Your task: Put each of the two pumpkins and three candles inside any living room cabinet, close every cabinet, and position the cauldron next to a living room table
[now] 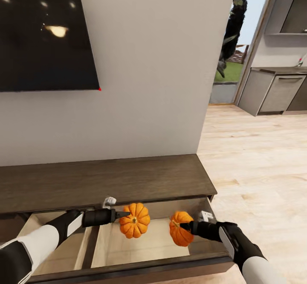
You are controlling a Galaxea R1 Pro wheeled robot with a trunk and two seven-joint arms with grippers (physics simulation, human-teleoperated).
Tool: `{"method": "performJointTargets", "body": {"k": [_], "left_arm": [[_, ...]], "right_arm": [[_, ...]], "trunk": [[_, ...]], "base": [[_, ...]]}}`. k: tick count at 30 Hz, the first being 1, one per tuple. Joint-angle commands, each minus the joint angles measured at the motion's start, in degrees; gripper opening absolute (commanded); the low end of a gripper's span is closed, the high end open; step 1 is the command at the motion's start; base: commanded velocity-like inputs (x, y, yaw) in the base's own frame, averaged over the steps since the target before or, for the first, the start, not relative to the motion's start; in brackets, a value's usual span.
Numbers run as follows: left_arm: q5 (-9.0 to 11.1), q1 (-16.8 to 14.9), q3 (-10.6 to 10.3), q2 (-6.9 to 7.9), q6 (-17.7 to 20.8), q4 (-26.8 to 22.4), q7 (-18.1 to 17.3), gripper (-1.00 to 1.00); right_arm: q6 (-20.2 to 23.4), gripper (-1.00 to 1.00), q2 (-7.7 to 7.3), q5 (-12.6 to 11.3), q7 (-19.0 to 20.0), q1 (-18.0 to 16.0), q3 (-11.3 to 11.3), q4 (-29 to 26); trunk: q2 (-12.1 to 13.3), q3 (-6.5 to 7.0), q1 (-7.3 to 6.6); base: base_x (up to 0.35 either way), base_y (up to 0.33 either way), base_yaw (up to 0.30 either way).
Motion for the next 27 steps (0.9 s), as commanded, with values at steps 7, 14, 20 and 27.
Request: {"method": "performJointTargets", "body": {"k": [7,14,20,27], "left_arm": [[-0.08,1.1,-0.06,-4.24,-6.38,5.42,8.3,-1.0],[-0.06,2.11,-0.04,-8.06,-6.54,9.09,17.21,-1.0],[0.15,2.19,-0.02,-8.22,-6.45,9.11,17.9,-1.0],[0.19,2.72,0.06,-8.97,-6.53,9.01,17.79,-1.0]], "right_arm": [[-5.3,-1.0,-0.92,0.09,3.56,-0.25,0.21,7.46],[-10.62,-1.0,-1.04,0.15,3.87,-0.27,0.4,7.46],[-17.66,-1.0,-1.12,0.14,3.46,-0.27,0.3,5.57],[-17.78,-1.0,-0.73,0.15,3.48,-0.27,0.33,4.02]], "trunk": [[0.0,0.01,0.0],[0.0,0.01,0.0],[0.0,0.08,0.0],[0.0,0.33,0.0]], "base": [[0.0,0.0,0.0],[0.0,0.0,0.0],[0.0,0.0,0.069],[0.0,0.0,0.259]]}}
